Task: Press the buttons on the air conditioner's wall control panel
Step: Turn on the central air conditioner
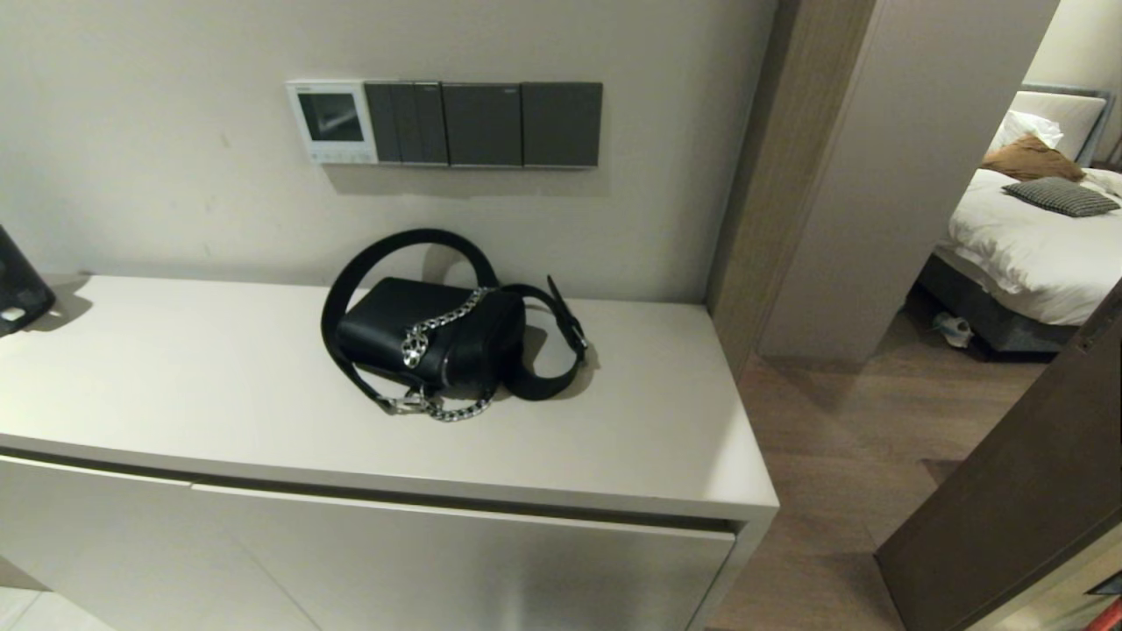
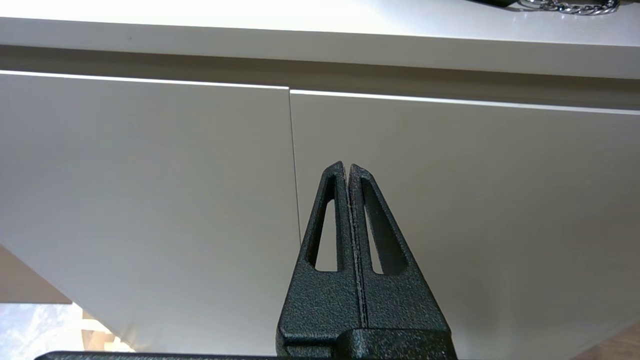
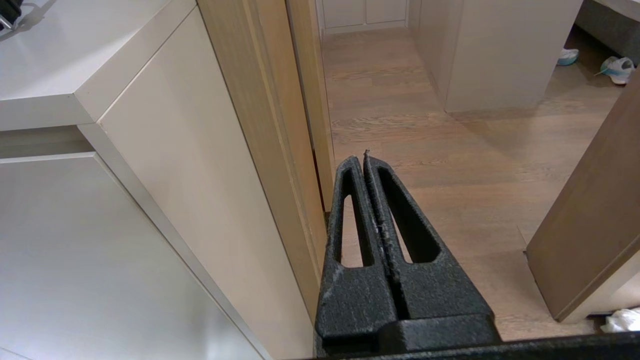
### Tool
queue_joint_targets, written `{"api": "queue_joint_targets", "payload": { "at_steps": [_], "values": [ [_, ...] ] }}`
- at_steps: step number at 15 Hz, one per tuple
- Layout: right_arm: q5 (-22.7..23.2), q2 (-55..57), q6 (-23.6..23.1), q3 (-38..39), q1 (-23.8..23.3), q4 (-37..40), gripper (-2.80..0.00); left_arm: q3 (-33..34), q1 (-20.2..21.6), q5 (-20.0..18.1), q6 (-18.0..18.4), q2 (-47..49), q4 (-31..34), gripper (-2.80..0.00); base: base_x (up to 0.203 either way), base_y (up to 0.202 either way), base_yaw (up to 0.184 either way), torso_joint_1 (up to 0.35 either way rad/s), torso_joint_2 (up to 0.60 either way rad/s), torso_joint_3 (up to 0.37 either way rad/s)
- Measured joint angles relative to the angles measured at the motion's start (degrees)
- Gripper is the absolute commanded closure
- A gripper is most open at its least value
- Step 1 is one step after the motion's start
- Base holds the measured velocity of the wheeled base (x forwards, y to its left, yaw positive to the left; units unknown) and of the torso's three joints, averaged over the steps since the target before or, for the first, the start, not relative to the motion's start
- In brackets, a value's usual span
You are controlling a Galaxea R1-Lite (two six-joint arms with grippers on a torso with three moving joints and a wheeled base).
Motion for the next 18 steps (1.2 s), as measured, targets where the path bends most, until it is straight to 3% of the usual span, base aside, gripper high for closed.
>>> {"api": "queue_joint_targets", "payload": {
  "at_steps": [14,18],
  "values": [
    [0.00,0.00,0.00,0.00,0.02,-0.02,0.00,-0.67,0.00,0.20,1.35,0.00,0.51,0.00,0.000,0.000,0.000,0.000,0.00,0.000],
    [0.00,0.00,-0.01,0.00,0.02,-0.02,0.00,-7.72,0.00,-0.54,1.02,0.09,4.88,0.00,0.000,0.000,0.000,0.000,0.00,0.000]
  ]
}}
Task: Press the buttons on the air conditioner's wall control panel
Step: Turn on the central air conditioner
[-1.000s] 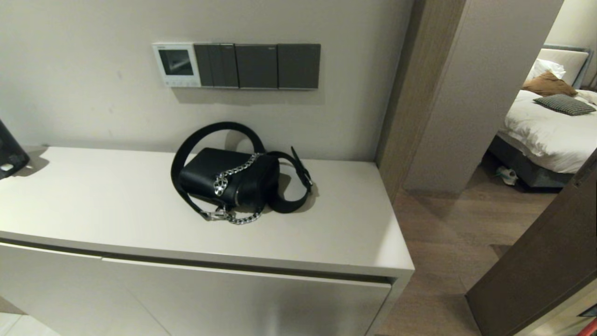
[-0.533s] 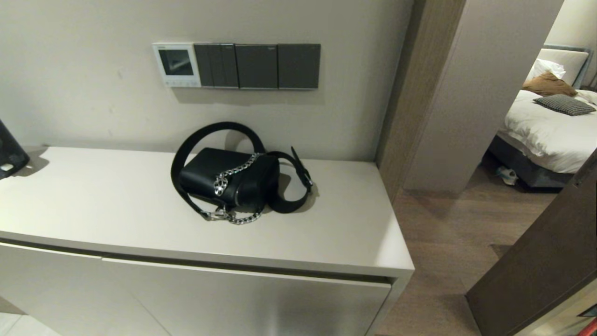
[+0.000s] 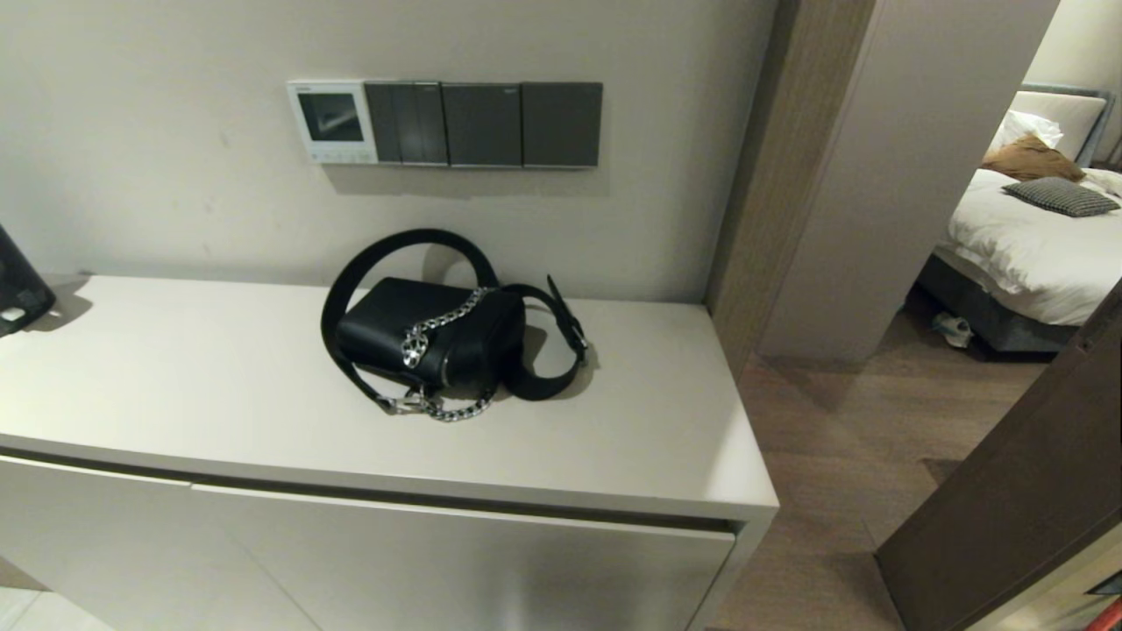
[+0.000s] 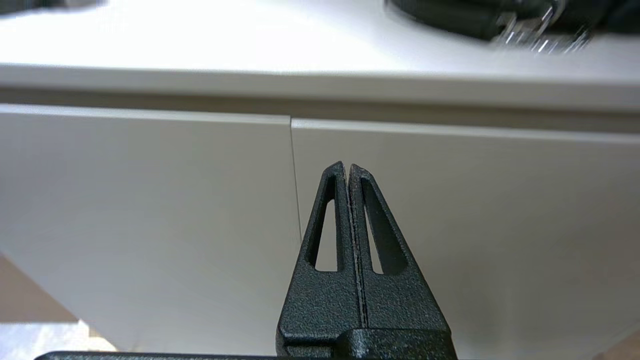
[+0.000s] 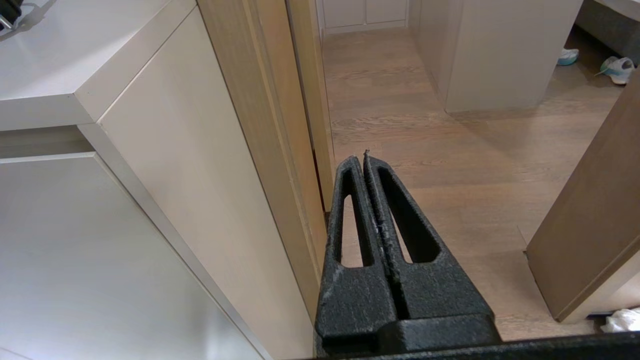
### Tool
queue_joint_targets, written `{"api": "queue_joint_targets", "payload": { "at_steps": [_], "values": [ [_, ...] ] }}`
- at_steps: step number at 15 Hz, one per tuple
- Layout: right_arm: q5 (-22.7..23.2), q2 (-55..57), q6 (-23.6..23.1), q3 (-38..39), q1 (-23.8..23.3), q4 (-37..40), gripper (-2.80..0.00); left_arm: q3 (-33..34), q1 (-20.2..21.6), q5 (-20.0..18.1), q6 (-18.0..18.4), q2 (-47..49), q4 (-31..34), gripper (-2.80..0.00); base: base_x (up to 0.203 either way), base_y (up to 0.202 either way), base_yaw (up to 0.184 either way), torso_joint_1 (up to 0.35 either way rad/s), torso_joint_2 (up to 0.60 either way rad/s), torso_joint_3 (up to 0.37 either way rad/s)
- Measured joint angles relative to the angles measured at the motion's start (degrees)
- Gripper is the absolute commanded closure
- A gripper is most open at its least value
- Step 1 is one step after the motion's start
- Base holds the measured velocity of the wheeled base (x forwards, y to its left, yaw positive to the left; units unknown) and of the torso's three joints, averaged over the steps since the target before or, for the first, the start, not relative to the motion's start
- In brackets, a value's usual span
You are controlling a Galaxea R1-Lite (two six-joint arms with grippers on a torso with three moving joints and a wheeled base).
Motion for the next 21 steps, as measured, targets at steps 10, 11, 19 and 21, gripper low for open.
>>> {"api": "queue_joint_targets", "payload": {
  "at_steps": [10,11,19,21],
  "values": [
    [0.00,0.00,0.00,0.00,0.02,0.01,0.00,-21.90,-0.24,-1.41,-0.86,13.79,4.48,0.00,0.000,0.000,0.000,0.000,0.00,0.000],
    [0.00,0.00,0.00,0.00,0.02,0.02,0.00,-24.17,-0.33,-1.48,-0.97,16.52,4.35,0.00,0.000,0.000,0.000,0.000,0.00,0.000],
    [0.00,0.00,0.00,0.00,0.05,0.00,0.00,-40.24,-0.69,-7.66,-3.58,40.43,-1.60,0.00,0.000,0.000,0.000,0.000,0.00,0.000],
    [0.00,0.00,0.00,0.00,0.02,0.00,0.00,-44.31,-1.33,-9.64,-4.82,46.90,-2.36,0.00,0.000,0.000,0.000,0.000,0.00,0.000]
  ]
}}
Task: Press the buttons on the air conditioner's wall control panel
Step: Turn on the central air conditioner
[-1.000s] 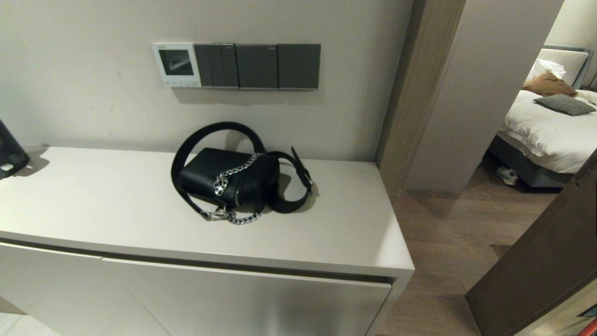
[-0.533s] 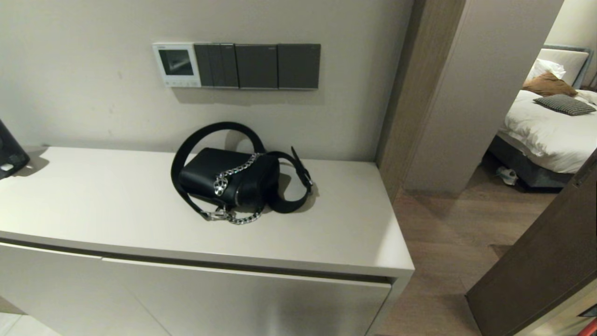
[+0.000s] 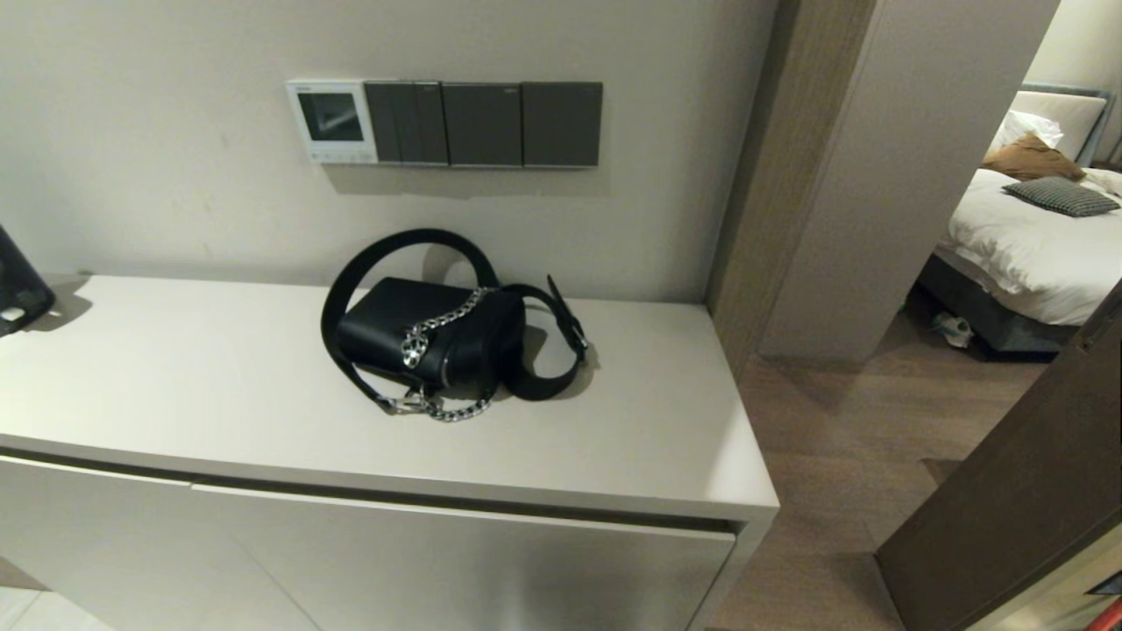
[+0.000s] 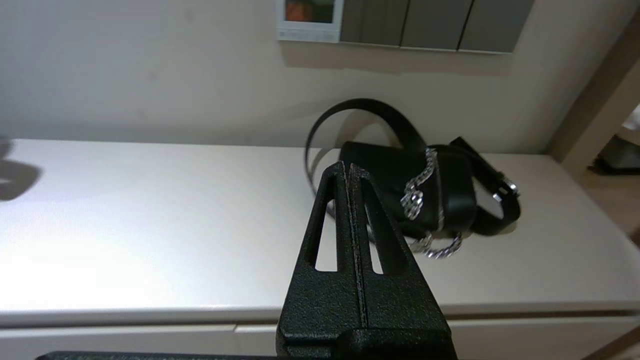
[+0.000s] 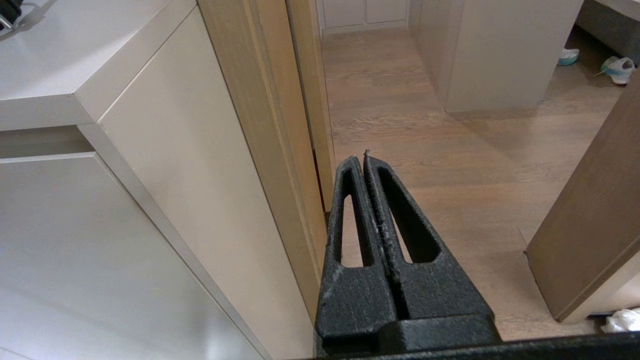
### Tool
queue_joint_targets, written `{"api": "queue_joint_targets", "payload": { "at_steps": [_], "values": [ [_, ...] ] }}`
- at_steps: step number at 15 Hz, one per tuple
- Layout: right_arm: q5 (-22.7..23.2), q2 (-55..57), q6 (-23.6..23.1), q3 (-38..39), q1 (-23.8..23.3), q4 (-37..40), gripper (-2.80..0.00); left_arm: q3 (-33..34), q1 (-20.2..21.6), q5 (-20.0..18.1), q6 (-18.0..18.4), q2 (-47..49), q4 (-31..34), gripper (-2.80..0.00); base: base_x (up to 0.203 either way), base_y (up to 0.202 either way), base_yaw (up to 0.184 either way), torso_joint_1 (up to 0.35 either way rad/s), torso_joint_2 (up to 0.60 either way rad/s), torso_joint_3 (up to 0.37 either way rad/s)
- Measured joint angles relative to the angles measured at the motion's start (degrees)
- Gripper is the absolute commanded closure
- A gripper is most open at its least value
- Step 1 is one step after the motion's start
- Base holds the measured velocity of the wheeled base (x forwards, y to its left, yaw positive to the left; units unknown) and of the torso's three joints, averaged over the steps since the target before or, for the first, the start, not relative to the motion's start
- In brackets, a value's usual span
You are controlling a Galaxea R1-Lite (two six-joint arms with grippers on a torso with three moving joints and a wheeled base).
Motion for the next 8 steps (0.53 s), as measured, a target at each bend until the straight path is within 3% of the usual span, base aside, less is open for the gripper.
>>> {"api": "queue_joint_targets", "payload": {
  "at_steps": [8],
  "values": [
    [0.00,0.00,0.00,0.00,0.02,0.02,0.00,-8.71,-8.99,-1.87,-0.82,23.71,-12.57,0.00,0.000,0.000,0.000,0.000,0.00,0.000]
  ]
}}
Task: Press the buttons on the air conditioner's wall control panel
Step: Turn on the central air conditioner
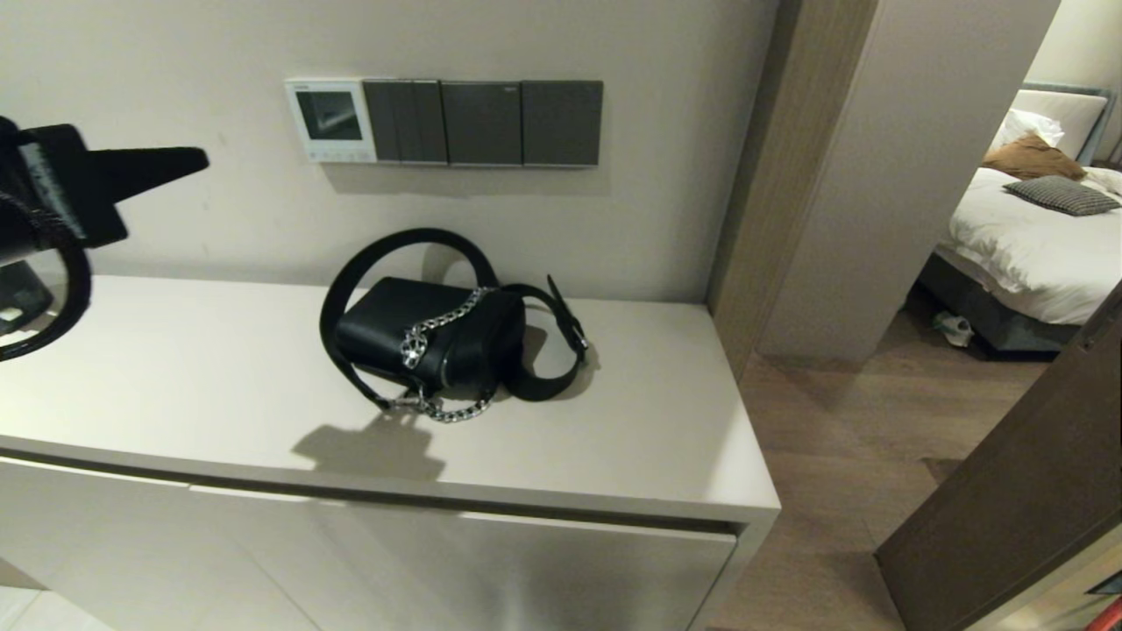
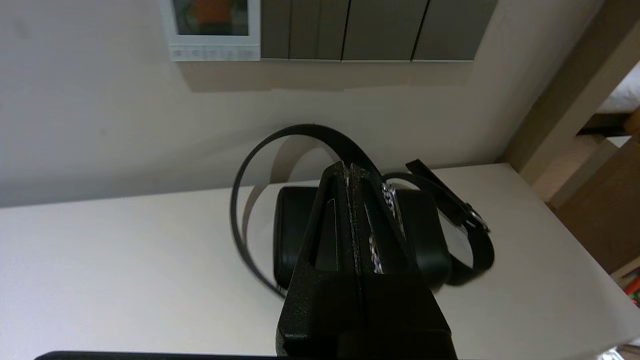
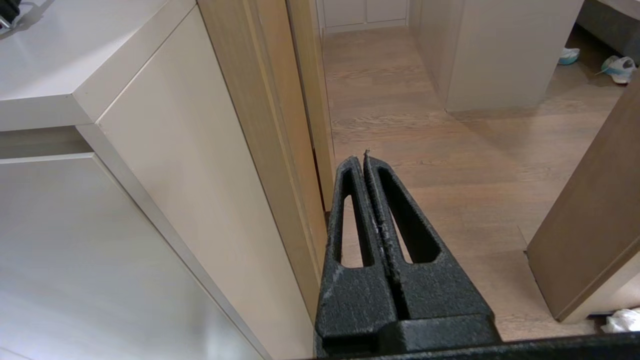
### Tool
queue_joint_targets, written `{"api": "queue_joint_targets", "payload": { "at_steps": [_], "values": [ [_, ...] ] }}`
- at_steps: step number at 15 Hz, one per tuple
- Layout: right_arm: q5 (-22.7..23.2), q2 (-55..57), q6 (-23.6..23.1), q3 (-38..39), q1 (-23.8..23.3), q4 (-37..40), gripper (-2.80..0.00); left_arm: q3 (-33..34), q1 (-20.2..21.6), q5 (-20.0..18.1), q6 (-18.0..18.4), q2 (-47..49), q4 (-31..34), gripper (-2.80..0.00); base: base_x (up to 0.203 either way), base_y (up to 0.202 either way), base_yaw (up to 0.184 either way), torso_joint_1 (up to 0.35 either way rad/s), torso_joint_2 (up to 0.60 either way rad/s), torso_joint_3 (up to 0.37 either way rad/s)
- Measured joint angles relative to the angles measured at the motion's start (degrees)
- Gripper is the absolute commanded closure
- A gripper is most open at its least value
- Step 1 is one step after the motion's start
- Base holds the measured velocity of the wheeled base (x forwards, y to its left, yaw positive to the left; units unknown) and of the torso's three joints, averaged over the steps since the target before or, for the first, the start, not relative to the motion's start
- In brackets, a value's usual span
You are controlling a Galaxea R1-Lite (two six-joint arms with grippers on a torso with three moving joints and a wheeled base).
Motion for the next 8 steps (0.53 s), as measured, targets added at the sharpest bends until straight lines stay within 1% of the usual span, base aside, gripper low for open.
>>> {"api": "queue_joint_targets", "payload": {
  "at_steps": [5,8],
  "values": [
    [0.02,0.00,0.00,0.00,-0.02,-0.02,0.00,-8.25,-1.18,-0.01,-0.04,14.33,-5.16,0.00,0.000,0.000,0.000,0.000,0.00,0.000],
    [0.00,0.00,0.01,0.00,-0.02,-0.02,0.00,-11.57,-1.51,0.18,0.07,21.14,-8.94,0.00,0.000,0.000,0.000,0.000,0.00,0.000]
  ]
}}
